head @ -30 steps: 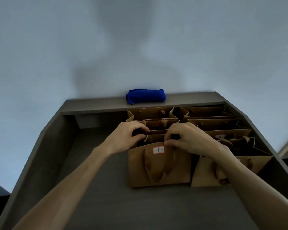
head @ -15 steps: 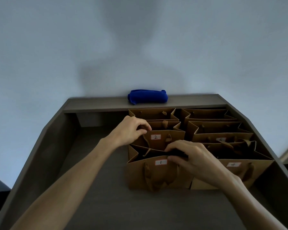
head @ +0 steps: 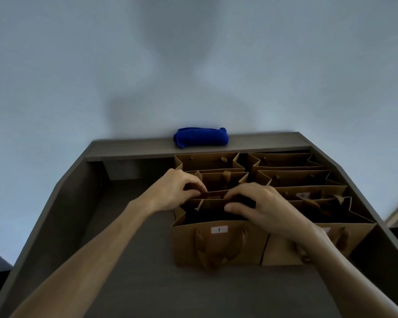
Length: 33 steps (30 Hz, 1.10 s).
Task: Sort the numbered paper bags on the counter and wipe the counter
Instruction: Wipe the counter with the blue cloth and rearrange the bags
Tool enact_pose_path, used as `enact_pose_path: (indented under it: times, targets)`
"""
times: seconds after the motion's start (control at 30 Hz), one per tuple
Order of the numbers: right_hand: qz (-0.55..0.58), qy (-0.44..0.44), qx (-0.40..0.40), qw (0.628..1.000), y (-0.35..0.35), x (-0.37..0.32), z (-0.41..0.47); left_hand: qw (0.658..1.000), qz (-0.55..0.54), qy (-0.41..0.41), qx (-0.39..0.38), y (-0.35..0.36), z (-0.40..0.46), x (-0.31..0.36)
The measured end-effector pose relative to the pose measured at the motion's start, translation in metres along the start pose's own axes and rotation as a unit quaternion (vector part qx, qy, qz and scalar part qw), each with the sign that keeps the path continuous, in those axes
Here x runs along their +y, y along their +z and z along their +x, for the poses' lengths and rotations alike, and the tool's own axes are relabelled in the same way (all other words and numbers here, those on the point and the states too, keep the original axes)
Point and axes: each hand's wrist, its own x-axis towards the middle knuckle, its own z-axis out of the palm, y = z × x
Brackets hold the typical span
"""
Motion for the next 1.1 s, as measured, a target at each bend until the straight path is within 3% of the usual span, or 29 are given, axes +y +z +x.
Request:
enact_pose_path:
  times: [0.23, 0.43, 0.67, 1.1]
  targets:
    - [-0.134, -0.015, -0.040, 0.990, -0.007, 0.014, 0.025, 0.999, -0.028, 0.014, -0.035, -0.012, -0.009, 0.012]
    - [-0.116, -0.031, -0.045, 0.992, -0.003, 0.016, 0.017, 0.995, -0.014, -0.023, 0.097, -0.022, 0.024, 0.001]
    - [-0.101, -0.027, -0.051, 0.993, -0.006, 0.011, 0.014, 0.994, 0.060, -0.088, 0.011, -0.013, 0.068, -0.023]
    - [-0.085, -0.005, -0.052, 0.995, -0.008, 0.013, 0.028, 0.995, 0.033, -0.090, -0.010, -0.019, 0.073, -0.027]
